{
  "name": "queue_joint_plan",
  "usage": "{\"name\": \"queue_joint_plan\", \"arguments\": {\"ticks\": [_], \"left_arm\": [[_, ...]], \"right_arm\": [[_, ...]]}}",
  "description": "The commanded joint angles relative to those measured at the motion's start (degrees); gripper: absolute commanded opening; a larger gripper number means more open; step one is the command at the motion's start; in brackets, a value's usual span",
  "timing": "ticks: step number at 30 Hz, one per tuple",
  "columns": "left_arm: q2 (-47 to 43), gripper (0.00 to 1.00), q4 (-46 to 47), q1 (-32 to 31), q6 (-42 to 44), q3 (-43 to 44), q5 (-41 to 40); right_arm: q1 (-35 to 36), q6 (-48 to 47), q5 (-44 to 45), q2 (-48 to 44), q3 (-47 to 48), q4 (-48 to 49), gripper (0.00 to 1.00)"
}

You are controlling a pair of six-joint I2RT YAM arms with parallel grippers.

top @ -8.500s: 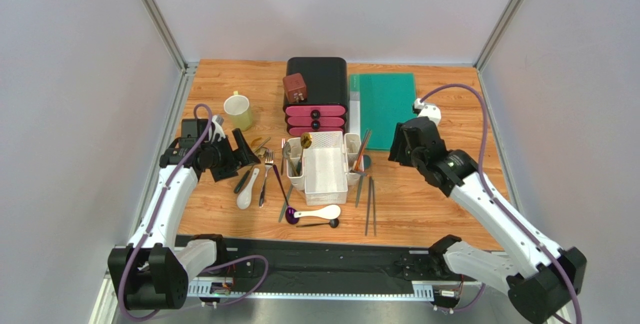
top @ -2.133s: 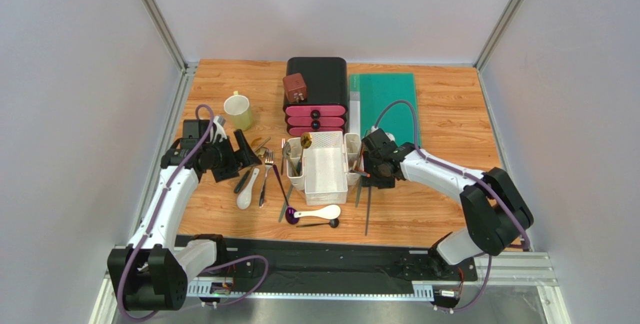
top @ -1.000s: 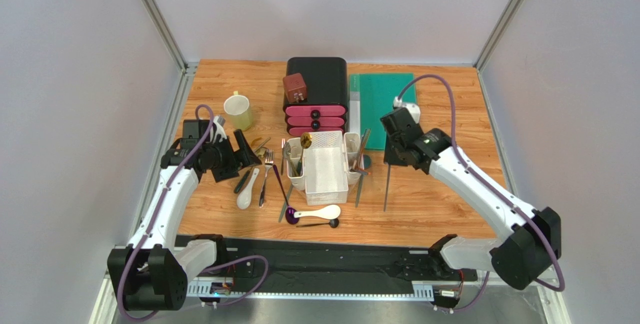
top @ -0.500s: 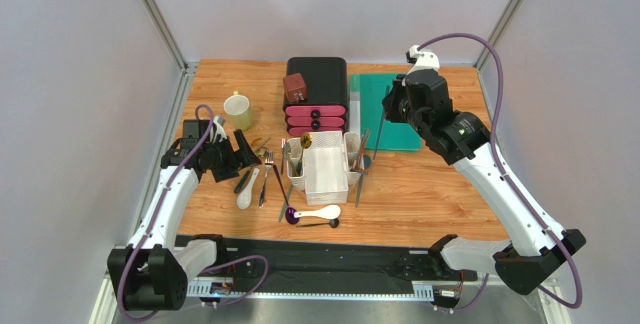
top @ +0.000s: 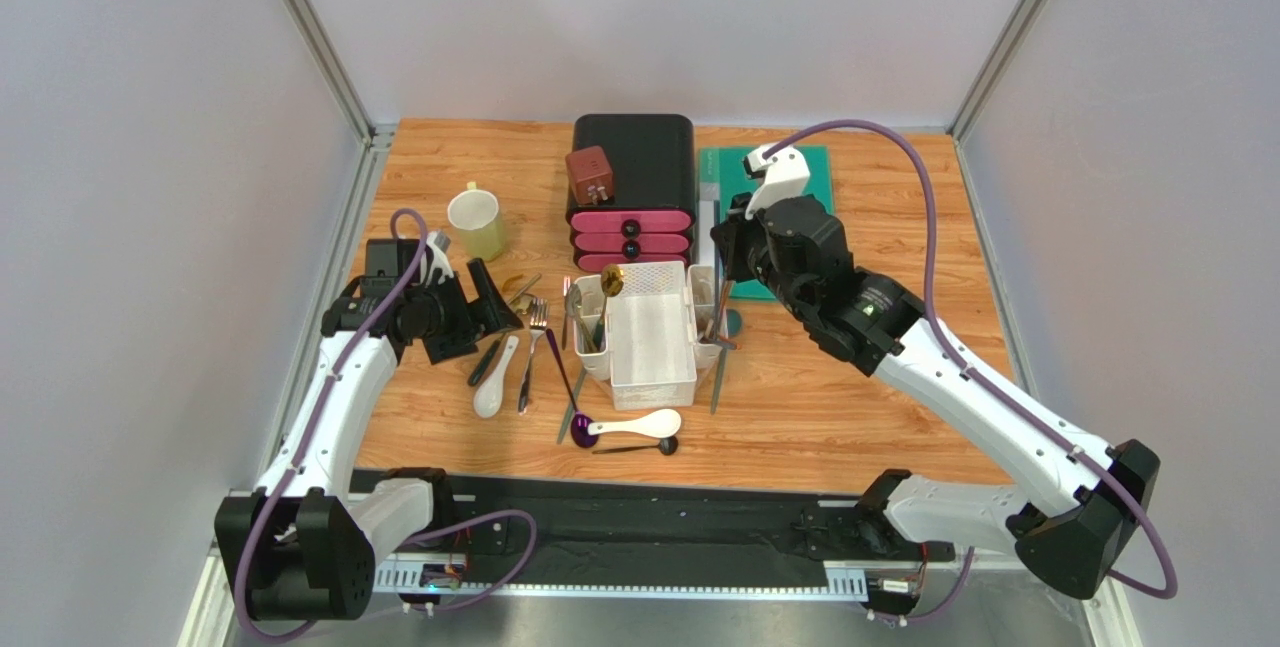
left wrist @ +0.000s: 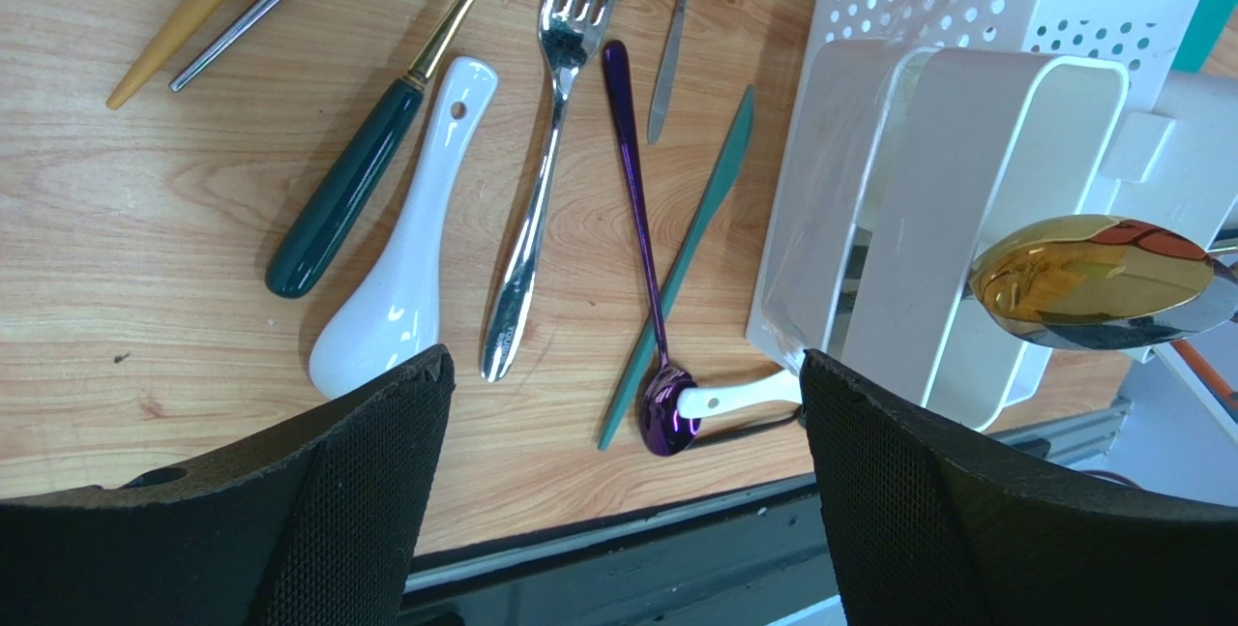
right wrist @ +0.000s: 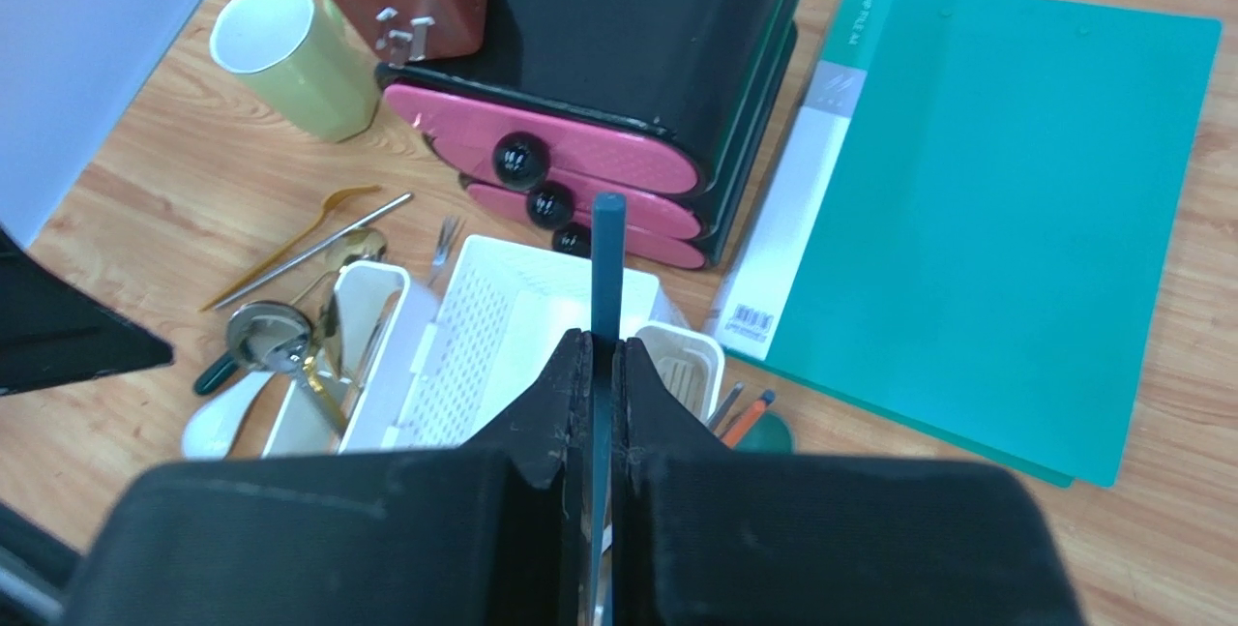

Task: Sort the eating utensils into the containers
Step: Place the chopstick in the storage box.

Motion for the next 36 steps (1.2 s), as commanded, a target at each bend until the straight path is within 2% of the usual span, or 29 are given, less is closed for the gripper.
{"name": "queue_joint_plan", "arguments": {"ticks": [1, 20, 36], "left_arm": [[-0.6, 0.93, 0.8, -0.2, -0.4, 0.2, -0.2], [-0.2, 0.94, 1.0, -0.3, -0.4, 0.2, 0.0], [0.0, 0.94, 1.0, -0.2, -0.4, 0.1, -0.1]], "right_arm": [[0.5, -3.0, 4.3, -1.4, -2.4, 8.9, 0.0], [0.9, -5.1, 5.1, 4.3, -8.4, 19.3, 0.0], [1.9, 0.3, 6.1, 3.3, -13.2, 15.8, 0.02]]}}
